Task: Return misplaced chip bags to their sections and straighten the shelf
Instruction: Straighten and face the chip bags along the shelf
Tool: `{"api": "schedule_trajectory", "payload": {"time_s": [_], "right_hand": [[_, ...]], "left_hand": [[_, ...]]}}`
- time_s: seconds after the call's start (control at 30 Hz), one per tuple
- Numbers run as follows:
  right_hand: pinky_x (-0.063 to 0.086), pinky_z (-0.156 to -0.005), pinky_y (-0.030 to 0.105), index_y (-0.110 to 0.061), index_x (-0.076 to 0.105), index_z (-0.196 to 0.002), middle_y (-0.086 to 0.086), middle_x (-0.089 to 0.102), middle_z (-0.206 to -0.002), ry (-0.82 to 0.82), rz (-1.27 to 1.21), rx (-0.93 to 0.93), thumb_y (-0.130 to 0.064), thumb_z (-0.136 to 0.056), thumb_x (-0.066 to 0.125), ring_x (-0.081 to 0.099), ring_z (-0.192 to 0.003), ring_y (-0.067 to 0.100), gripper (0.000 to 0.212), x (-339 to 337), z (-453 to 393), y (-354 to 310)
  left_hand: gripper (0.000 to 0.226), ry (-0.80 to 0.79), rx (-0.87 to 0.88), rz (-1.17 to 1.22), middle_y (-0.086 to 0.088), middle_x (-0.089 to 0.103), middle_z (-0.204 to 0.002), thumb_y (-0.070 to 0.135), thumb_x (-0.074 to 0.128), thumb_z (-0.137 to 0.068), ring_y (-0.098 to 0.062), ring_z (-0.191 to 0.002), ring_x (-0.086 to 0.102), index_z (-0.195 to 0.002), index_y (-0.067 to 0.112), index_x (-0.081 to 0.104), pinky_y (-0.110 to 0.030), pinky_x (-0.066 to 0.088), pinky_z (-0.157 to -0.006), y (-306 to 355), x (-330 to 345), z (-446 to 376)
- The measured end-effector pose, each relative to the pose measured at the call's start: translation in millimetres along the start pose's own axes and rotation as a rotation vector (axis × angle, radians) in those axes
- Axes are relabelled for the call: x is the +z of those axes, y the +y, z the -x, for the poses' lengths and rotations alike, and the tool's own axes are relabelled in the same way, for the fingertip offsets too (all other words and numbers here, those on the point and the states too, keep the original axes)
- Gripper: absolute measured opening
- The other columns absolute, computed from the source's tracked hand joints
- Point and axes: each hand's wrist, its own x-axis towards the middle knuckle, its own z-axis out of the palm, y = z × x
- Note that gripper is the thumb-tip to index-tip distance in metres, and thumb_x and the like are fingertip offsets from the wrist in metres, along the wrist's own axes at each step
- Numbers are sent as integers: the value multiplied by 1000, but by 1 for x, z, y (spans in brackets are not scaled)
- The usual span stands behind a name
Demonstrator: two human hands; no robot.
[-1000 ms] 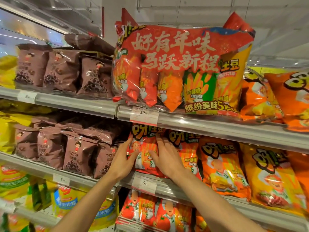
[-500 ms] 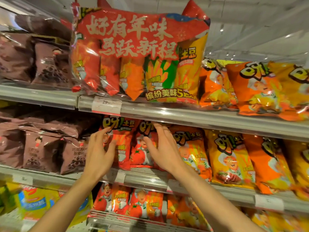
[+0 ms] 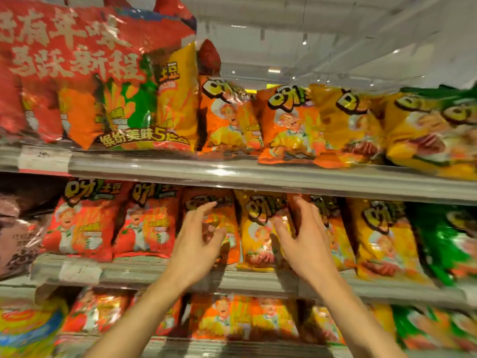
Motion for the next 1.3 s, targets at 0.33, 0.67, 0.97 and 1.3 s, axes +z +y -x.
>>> {"api": "schedule_trajectory", "payload": {"time_s": [0.33, 0.67, 0.97, 1.3], "right_hand": [[25, -117, 38, -10, 22, -154, 16, 30, -156, -178, 134, 194, -63, -83, 61, 26, -145, 29, 97, -42, -3, 113], [29, -115, 40, -23, 6, -158, 2, 14, -163, -269, -64, 318, -73, -73, 64, 23, -148, 23, 114, -39, -10, 131], [38, -111, 45, -31, 22, -154, 0, 32, -158, -171, -260, 372, -70, -72, 68, 36, -142, 24, 102, -52, -14, 129], [36, -110, 45, -25, 26, -152, 6, 34, -155, -91, -191, 350, -61, -75, 73, 35, -141, 26, 97, -20, -5, 80]], "left_hand": [[79, -147, -181, -359, -10, 59, -127, 65, 54, -87, -32, -118, 54, -148, 22, 29, -44, 47, -94, 33, 97, -18], [91, -126, -164, -314, -7, 60, -120, 69, 53, -88, -25, -108, 61, -155, 18, 17, -34, 50, -83, 37, 108, -20], [85, -70, -222, -33, -2, 33, -153, 59, 61, -89, -21, -139, 38, -157, 28, 19, -26, 30, -97, 55, 98, -20], [75, -14, -158, 67, 22, 35, -143, 55, 67, -85, 0, -134, 32, -149, 51, 28, -33, 31, -107, 29, 0, 5]]}}
